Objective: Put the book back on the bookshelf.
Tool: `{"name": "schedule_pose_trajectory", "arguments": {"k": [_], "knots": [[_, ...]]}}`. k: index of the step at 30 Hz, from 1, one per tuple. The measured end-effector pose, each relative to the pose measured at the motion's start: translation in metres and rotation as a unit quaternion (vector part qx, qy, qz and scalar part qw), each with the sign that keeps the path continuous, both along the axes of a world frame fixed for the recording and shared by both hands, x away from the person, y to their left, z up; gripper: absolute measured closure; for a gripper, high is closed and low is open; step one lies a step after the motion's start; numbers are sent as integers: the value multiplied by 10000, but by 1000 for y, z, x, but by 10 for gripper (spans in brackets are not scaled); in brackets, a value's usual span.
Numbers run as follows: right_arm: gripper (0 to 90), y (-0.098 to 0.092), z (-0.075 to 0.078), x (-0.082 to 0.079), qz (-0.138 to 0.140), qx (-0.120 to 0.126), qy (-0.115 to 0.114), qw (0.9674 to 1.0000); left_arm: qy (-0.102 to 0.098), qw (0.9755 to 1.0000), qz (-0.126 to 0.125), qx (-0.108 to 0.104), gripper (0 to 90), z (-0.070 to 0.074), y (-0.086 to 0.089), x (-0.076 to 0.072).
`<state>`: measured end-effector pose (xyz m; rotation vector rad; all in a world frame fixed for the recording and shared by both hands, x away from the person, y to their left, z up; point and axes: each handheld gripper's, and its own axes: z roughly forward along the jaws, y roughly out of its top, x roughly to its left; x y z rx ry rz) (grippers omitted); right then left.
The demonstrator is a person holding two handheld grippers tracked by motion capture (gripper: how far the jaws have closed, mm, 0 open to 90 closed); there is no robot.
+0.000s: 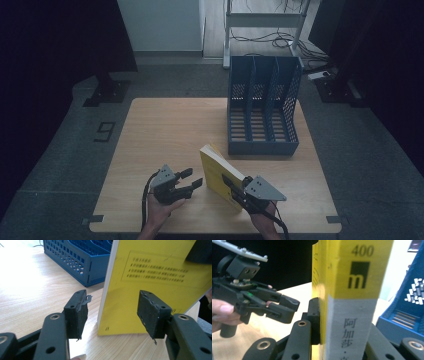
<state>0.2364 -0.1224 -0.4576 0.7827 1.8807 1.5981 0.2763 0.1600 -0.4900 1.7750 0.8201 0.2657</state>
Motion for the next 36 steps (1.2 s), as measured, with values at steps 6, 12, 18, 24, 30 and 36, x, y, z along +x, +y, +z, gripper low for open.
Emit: {"name": "schedule_pose_trajectory", "arguments": {"k": [6,12,18,24,30,36], "knots": [[746,-6,6,-2,-189,87,-107,9997,38,10000,48,21,411,-1,0,1],[747,-10,10,-3,-263,141,-156,9994,2,9998,181,55,412,-3,2,2],[747,-14,14,-3,-363,187,-177,9990,-29,9997,237,66,414,-2,3,1],[746,-17,18,-3,-495,235,-205,9983,40,9997,225,89,414,-3,2,3],[747,-20,24,-2,-578,264,-249,9977,75,9996,254,81,415,-3,4,4],[746,-23,26,-1,-702,310,-276,9967,120,9995,271,64,416,-3,5,5]]}}
